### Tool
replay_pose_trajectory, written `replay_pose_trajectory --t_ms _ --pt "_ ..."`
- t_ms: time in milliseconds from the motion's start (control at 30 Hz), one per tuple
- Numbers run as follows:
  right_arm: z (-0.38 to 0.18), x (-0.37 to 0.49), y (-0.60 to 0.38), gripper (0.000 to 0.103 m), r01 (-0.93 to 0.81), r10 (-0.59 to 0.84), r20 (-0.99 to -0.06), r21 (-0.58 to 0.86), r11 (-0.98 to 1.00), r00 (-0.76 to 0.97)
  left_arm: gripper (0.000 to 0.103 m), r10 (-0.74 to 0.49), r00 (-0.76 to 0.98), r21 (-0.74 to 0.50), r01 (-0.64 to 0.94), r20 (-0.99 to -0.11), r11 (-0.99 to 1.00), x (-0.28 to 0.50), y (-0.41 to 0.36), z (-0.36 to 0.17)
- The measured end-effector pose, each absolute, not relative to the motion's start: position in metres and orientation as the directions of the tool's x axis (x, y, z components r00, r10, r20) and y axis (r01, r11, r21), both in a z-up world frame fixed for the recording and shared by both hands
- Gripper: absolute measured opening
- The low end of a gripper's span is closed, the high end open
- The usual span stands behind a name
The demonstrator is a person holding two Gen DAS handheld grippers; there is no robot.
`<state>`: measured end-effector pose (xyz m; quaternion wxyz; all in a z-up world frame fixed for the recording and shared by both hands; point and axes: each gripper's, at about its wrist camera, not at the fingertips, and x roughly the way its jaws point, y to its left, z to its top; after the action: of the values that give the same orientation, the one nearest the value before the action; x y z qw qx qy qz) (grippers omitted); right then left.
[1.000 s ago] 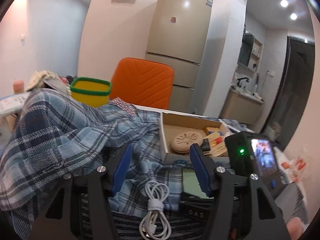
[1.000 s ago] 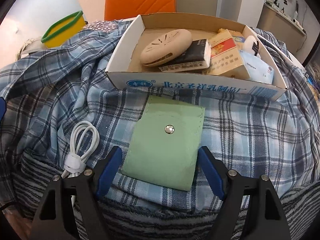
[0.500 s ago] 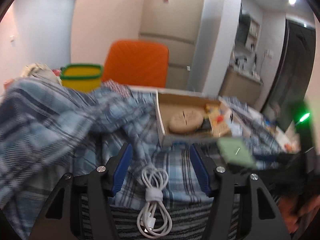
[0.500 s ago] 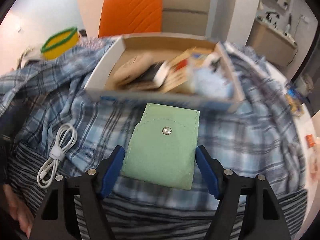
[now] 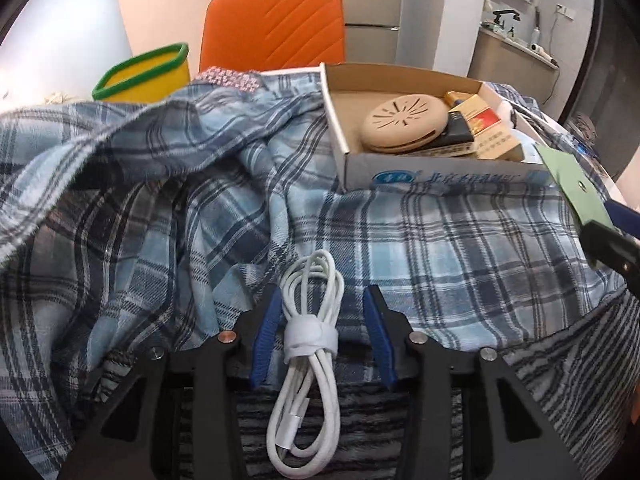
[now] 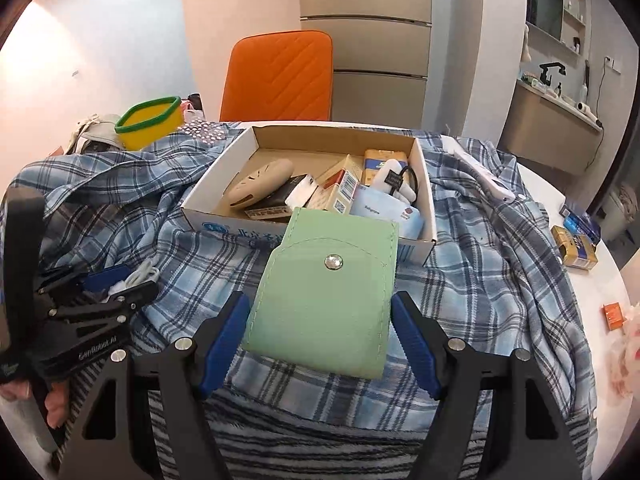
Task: Organize soft objects
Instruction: 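Grasp the green leather pouch with the right tool while the left tool grasps the white cable, then carry the pouch with the right tool over the box while the left tool carries the cable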
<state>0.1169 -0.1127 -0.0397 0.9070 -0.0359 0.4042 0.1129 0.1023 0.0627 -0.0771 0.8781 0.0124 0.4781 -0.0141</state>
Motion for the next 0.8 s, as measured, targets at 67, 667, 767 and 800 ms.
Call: replay_pose_trajectory --t_ms 67,667,767,800 --pt "-0.041 0.116 -0.115 0.075 -0.234 0.173 -0.744 0.022 0.972 0.645 0.036 -0.006 0.525 0.008 0.025 -0.851 1.000 0.103 0.066 -0.079" --pt "-0.033 0.101 -0.121 0.075 -0.256 0.186 -0.710 0.009 0.967 0.679 0.020 -0.066 0.623 -0.022 0.078 -0.780 0.997 0.081 0.058 -0.046" --pt "-0.020 0.094 -0.127 0.075 -0.255 0.197 -0.671 0.012 0.967 0.715 0.020 -0.037 0.665 0.020 0.077 -0.746 0.997 0.076 0.052 -0.036" --pt "-0.015 0.092 -0.130 0.075 -0.257 0.205 -0.655 0.016 0.966 0.727 0.020 -0.037 0.676 0.027 0.084 -0.736 0.996 0.073 0.049 -0.031"
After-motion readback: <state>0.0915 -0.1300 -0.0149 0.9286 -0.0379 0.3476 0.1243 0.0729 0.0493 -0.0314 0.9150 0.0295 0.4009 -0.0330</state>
